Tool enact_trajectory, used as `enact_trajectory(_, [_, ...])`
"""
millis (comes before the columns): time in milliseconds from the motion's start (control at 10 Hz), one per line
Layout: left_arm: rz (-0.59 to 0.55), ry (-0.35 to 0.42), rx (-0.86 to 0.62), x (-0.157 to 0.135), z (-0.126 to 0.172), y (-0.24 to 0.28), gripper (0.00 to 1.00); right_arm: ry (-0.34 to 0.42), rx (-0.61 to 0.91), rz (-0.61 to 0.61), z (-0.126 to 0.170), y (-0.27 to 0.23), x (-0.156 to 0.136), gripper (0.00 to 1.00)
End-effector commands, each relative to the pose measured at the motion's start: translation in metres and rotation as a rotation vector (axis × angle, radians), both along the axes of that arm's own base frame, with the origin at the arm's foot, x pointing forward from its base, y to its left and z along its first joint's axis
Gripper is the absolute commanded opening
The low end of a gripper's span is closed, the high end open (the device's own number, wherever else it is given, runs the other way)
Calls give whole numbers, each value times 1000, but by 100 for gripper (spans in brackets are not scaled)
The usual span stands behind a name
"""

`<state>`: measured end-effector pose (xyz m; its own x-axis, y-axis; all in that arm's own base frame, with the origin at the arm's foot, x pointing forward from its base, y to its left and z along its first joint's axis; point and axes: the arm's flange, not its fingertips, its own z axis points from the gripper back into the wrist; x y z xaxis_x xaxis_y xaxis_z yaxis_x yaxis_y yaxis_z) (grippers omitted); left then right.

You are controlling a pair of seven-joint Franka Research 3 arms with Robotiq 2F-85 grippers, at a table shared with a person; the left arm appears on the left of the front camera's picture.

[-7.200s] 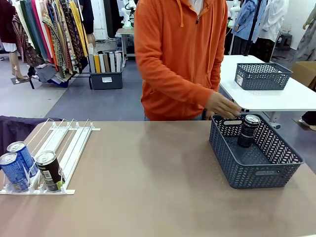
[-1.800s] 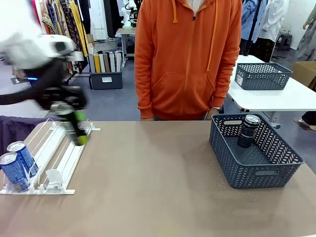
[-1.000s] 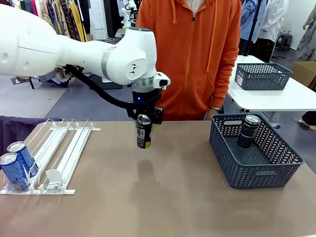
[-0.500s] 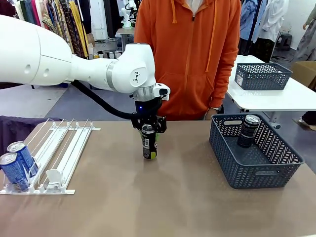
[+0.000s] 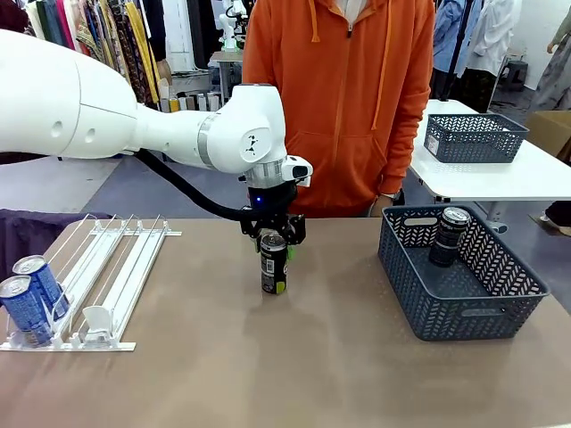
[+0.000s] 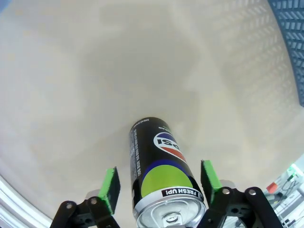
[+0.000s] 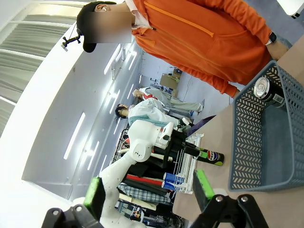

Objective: Retrieve and store the cans from the dispenser.
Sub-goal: Pick up the last remaining can from one row of the Automatic Can Dispenser and place it in the middle of the table.

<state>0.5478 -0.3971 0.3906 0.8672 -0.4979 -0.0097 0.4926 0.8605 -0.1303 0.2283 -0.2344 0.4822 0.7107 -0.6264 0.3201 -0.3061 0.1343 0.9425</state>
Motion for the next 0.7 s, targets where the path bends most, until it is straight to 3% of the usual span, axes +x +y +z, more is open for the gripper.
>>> enact_trajectory(0, [2, -41, -4, -7, 11, 10, 100, -29, 7, -7, 3, 0, 2, 100])
enact_trajectory(200, [13, -132, -46, -31, 62, 30, 100, -29, 7, -7, 3, 0, 2, 100])
enact_trajectory(400, [61, -112, -94, -63, 123, 79, 100, -29, 7, -7, 3, 0, 2, 100])
enact_trajectory(600, [146, -79, -250, -94, 168, 172, 100, -29, 7, -7, 3, 0, 2, 100])
